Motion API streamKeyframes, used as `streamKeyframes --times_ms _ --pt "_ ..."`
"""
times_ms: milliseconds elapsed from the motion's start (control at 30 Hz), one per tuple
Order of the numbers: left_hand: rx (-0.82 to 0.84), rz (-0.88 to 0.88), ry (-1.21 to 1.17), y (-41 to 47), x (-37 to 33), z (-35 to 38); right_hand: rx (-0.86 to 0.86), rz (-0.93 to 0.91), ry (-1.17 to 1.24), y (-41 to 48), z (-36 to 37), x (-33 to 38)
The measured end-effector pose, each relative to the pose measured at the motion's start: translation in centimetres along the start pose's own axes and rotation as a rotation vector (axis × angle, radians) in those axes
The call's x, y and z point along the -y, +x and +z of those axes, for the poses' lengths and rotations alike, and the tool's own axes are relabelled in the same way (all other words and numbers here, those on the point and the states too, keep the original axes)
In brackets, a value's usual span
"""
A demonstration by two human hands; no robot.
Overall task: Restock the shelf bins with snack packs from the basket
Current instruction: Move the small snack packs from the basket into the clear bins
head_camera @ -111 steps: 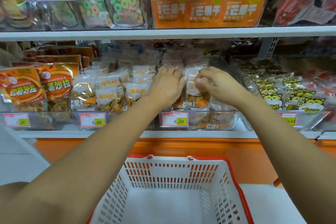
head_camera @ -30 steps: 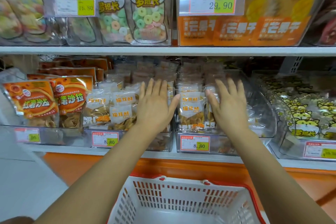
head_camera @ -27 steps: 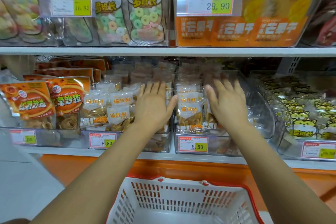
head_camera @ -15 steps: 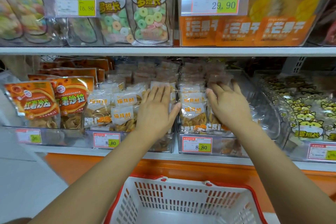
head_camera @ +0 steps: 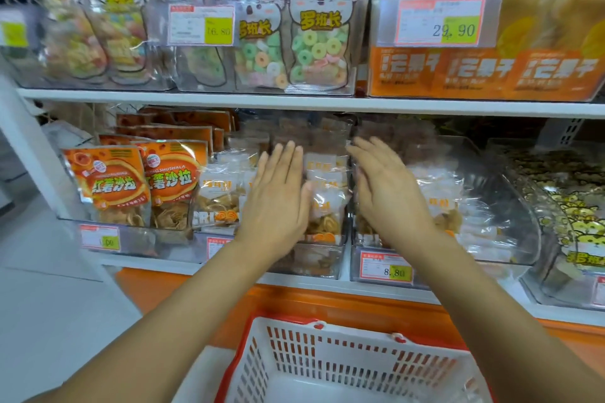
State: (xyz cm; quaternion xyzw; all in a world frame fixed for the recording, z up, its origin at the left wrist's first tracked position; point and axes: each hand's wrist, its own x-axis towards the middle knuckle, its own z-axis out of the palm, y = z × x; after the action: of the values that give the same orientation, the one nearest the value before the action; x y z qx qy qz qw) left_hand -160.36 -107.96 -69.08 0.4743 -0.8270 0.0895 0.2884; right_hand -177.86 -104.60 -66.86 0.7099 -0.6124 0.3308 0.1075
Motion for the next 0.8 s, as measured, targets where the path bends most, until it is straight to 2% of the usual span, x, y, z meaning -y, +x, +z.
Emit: streamKeyframes --times_ms 100,333,433,500,600,800 --pt "0.054 -0.078 0.037 -1.9 2.9 0.0 0.178 0.0 0.07 3.6 1.4 2.5" --pt "0.043 -0.022 -0.062 -2.7 4.4 0.9 0.587 0.059 0.005 11.6 6.4 6.1" --pt "0.016 0.005 -0.095 -2.5 4.6 1.1 0.74 0.001 -0.051 13.0 6.3 6.4" --pt "0.005 0.005 -0.128 -2.4 4.5 1.3 0.765 -0.053 -0.034 13.2 6.4 6.4" --pt "-0.021 -0.031 -0.145 -2.3 3.8 1.6 0.681 -0.074 0.076 12.4 6.7 6.2" --pt "-0.071 -0.03 -0.166 -2.3 3.6 2.1 0.597 -0.026 0.1 11.5 6.9 4.9"
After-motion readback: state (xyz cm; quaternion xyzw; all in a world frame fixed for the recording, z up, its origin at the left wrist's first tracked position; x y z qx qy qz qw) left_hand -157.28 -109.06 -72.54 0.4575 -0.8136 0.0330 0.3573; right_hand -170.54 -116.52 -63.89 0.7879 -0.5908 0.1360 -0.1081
